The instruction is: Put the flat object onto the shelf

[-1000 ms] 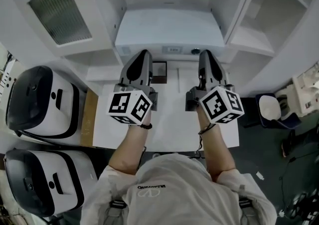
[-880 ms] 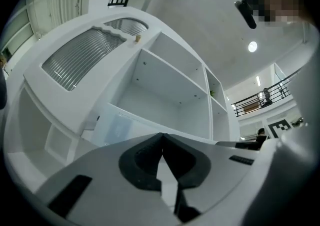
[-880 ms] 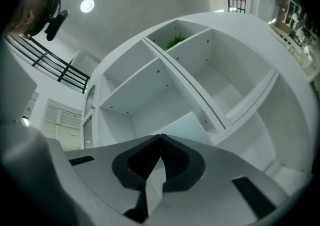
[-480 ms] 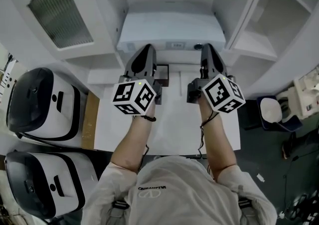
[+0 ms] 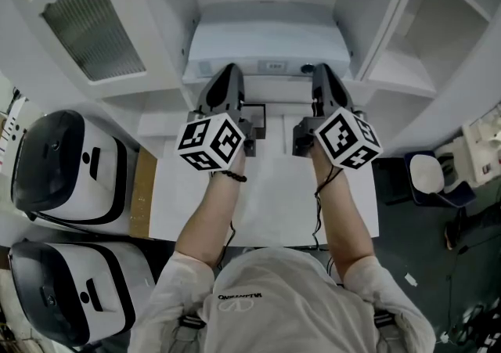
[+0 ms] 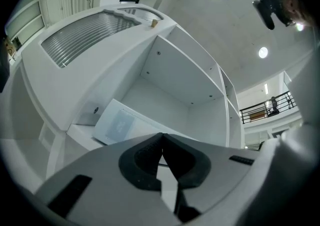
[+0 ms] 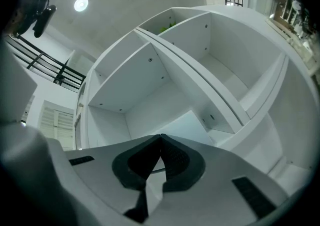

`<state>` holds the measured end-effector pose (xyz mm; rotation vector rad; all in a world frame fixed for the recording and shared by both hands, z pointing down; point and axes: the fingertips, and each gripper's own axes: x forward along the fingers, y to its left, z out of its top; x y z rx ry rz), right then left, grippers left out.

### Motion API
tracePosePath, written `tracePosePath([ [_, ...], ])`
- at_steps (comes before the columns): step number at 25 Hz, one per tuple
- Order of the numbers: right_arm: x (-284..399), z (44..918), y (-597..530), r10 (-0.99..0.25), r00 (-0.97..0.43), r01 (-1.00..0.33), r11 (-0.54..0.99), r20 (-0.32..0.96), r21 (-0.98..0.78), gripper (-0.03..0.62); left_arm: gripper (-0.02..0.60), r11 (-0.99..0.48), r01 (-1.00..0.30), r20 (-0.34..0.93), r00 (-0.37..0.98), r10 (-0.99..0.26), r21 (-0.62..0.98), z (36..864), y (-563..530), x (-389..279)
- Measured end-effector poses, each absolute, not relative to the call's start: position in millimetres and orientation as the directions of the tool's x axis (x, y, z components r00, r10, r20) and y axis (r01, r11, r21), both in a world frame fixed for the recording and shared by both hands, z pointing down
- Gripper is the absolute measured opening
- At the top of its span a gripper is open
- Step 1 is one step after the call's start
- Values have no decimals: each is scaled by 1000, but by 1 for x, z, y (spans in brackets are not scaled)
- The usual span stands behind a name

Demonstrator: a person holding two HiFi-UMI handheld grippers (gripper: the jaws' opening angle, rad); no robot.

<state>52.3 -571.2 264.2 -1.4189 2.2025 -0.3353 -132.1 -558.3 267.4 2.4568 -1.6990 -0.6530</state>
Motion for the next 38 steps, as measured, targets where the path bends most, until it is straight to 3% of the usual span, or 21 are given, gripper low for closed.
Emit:
tracePosePath([
  [8, 61, 266, -558, -897, -331, -749, 438, -292, -497, 11, 5, -403, -860, -353, 289, -890, 312, 262, -543, -139],
  [19, 114, 270, -486, -898, -269, -849, 392, -348, -356, 11, 5, -381, -924, -413, 337, -846, 26, 263, -444, -165],
  [31, 125, 314, -445, -898, -336, -849, 419, -283, -322, 9, 5, -232, -970, -291, 203, -935, 67, 328, -404, -227],
  [38, 126, 326, -442, -897, -348, -844, 426, -274, -325, 9, 5, -217, -972, -276, 185, -943, 91, 338, -397, -231],
])
